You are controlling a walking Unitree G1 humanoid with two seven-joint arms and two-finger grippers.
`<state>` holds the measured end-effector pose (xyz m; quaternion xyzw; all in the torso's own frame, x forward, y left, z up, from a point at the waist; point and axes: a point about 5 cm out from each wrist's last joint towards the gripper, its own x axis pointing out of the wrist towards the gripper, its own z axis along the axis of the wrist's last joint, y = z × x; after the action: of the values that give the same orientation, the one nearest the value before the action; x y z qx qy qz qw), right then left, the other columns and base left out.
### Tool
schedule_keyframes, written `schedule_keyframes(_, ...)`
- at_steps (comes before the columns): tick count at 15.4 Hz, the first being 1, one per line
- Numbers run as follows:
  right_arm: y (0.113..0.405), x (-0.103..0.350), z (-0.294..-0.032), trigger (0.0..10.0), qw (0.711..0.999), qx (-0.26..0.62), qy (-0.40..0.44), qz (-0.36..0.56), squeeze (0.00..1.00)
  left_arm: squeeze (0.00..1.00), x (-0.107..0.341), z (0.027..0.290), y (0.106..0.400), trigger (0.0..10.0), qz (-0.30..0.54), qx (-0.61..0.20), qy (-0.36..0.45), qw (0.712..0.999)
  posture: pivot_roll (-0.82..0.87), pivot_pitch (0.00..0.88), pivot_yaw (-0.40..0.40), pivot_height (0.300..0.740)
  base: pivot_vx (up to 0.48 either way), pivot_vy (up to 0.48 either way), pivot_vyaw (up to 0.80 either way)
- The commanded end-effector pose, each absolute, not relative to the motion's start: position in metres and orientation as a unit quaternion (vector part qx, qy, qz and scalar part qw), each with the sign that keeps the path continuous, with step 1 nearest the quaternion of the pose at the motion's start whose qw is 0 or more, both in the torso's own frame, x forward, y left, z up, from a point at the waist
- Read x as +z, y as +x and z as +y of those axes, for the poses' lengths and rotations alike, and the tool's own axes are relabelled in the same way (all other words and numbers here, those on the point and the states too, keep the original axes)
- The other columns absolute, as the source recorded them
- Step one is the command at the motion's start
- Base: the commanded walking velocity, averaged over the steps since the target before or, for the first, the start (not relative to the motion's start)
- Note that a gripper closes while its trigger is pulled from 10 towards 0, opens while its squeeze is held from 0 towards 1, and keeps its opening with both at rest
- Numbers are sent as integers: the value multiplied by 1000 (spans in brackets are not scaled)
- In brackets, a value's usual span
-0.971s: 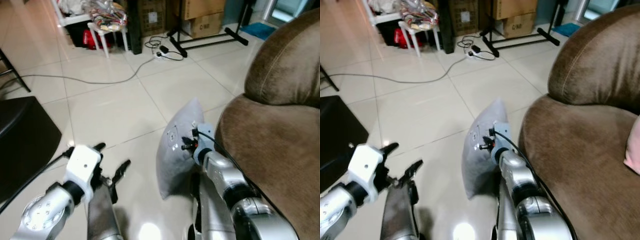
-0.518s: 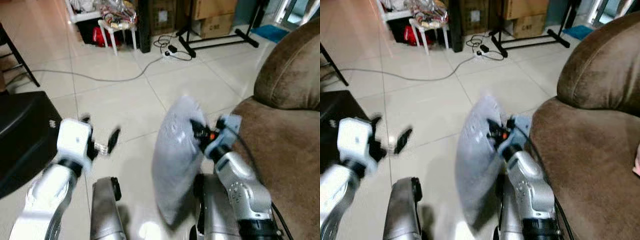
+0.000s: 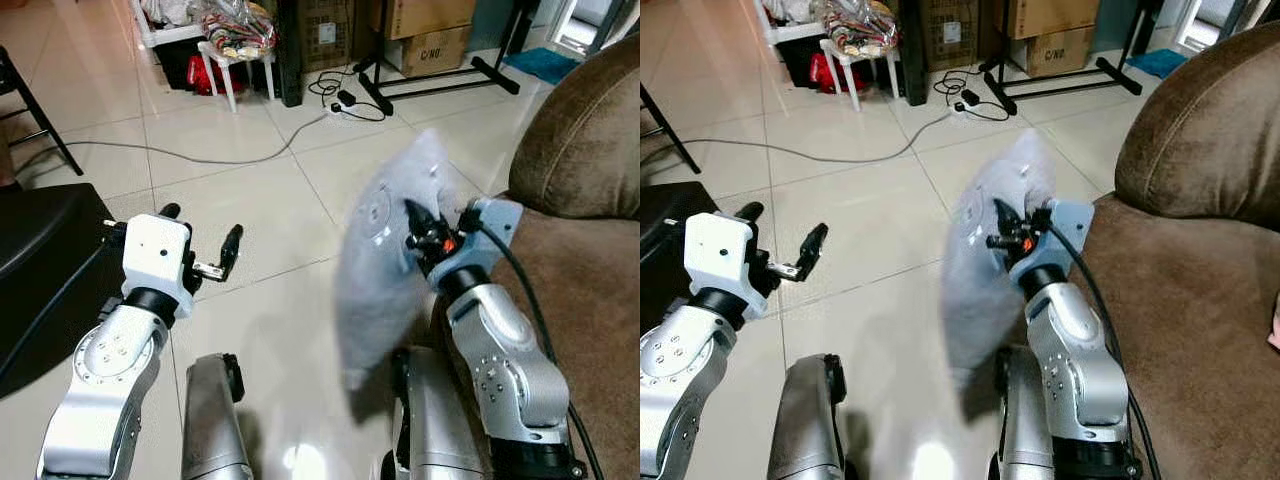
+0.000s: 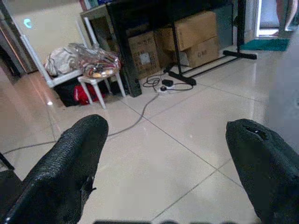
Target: Move the pillow to the sofa from floor
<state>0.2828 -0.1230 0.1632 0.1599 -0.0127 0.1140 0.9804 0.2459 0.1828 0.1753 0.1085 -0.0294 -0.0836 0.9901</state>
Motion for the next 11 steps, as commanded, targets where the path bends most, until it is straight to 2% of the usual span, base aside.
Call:
schedule_keyframes(1,282,176,-118,10000,978,128,159,-34,0,0,175,185,245,10000,-34,-72,113,990,-29,0,31,491,0,0,0)
schedule_keyframes(11,292,183,-119,10000,979,114,166,-26,0,0,169,181,250,10000,-35,-62,123,990,-58,0,16,586,0,0,0)
